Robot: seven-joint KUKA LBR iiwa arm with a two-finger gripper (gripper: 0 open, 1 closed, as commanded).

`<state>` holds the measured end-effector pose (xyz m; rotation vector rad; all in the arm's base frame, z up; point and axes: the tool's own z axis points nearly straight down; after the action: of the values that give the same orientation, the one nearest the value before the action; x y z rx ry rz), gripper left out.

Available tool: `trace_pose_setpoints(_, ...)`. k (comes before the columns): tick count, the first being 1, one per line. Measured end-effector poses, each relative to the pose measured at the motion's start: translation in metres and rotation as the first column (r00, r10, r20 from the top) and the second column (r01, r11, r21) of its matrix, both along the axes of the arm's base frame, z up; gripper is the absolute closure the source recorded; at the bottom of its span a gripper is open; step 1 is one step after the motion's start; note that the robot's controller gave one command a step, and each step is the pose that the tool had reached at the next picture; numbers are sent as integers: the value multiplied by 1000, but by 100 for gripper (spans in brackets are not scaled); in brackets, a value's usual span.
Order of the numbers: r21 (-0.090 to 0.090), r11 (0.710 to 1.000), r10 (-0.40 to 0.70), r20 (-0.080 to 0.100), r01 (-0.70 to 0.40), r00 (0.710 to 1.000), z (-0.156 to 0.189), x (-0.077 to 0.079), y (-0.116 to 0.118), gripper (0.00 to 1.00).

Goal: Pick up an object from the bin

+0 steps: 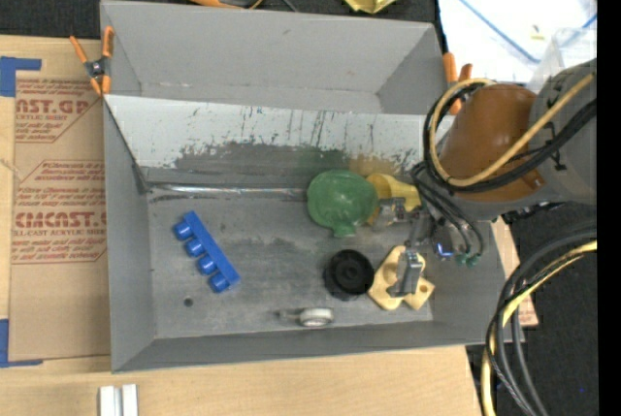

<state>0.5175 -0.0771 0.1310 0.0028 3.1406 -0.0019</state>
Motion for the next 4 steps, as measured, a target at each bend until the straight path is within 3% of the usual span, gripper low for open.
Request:
trace_pose_setpoints(1,1,1000,2,-1,-2,1000,1,-1,1,0)
trace_pose_setpoints(2,-1,999,-52,12,52,999,-59,-33,-62,0)
trace_pose_setpoints(3,-1,967,253,13,-253,967,-24,-36,-68,0)
trace_pose_setpoints(4,-4,922,387,10,-387,922,-32,-23,-18,0)
